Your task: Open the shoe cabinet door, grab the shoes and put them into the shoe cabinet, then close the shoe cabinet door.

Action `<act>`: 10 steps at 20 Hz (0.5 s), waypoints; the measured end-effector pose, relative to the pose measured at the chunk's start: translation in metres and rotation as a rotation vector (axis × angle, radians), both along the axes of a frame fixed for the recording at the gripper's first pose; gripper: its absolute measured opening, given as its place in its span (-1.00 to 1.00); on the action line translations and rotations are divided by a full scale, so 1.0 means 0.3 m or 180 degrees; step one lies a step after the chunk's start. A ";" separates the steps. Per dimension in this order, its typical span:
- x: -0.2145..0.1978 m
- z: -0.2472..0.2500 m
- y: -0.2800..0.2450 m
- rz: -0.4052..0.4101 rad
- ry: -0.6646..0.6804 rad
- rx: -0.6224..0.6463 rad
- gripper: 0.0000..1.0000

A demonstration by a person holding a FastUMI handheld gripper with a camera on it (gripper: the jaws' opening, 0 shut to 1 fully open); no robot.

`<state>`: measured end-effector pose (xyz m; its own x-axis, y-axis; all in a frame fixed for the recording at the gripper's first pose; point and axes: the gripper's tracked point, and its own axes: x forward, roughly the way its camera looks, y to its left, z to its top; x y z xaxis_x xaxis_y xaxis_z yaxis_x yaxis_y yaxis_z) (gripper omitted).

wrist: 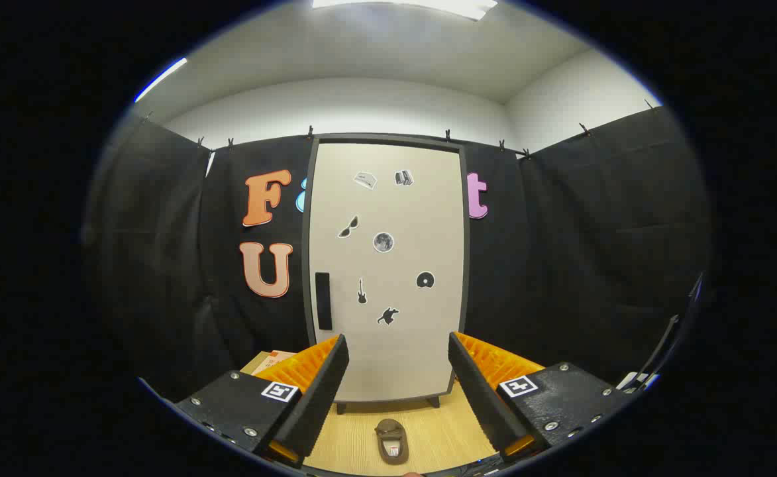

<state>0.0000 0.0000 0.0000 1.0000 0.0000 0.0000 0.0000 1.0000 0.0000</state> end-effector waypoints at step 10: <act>0.001 -0.020 0.015 0.0018 0.0050 -0.0033 0.89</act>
<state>0.0003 0.0045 -0.0059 0.9999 0.0057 -0.0157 -0.0058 0.9999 -0.0103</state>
